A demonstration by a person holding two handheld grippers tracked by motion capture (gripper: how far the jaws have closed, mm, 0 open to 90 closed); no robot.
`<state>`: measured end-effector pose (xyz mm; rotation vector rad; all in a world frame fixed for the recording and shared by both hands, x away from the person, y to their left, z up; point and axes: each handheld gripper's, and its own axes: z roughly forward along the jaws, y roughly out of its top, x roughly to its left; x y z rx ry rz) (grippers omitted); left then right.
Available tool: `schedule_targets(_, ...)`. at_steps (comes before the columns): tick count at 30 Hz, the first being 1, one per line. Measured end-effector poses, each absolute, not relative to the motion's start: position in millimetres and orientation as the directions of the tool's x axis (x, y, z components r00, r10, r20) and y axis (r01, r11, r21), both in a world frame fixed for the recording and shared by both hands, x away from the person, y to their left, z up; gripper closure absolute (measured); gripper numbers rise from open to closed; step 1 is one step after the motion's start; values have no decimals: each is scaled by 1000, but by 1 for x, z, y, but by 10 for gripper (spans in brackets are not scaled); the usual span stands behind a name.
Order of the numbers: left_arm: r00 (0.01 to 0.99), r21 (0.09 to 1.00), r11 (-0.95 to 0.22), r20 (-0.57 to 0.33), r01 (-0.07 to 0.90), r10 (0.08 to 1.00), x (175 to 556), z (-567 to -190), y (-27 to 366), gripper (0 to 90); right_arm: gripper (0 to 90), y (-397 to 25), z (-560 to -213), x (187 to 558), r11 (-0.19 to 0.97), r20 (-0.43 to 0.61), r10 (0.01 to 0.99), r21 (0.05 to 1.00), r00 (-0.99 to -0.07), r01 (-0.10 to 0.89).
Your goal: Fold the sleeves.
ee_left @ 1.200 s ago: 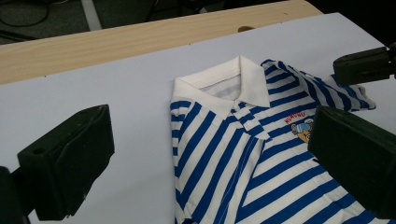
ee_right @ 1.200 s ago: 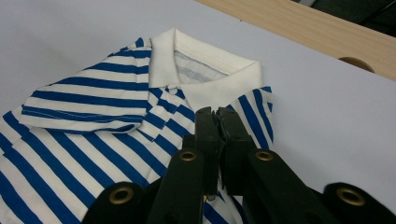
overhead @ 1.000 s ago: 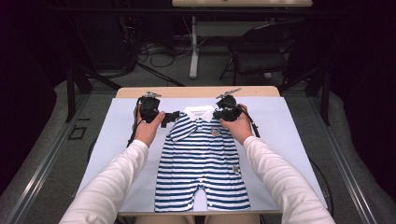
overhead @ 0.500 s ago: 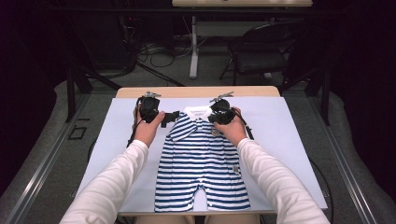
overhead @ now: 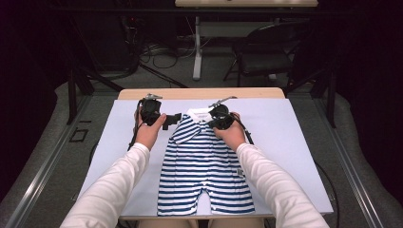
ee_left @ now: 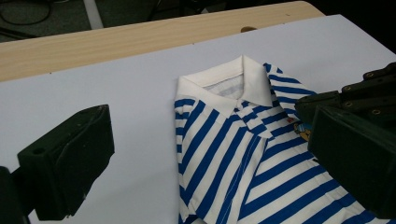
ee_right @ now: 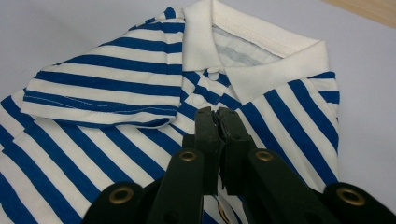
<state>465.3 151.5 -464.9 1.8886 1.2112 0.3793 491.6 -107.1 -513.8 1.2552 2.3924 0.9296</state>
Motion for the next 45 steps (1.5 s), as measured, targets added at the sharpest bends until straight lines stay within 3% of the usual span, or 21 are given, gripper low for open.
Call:
schedule_targets(34,480,767,-178,-187,616,857,465,-472,158,6,877,-94,-544,496,388,69,833,634,-549,669)
schedule_targets(45,476,768,-173,-188,616,859,464,-472,157,6,814,-96,-541,496,371,112,820,642,-561,671)
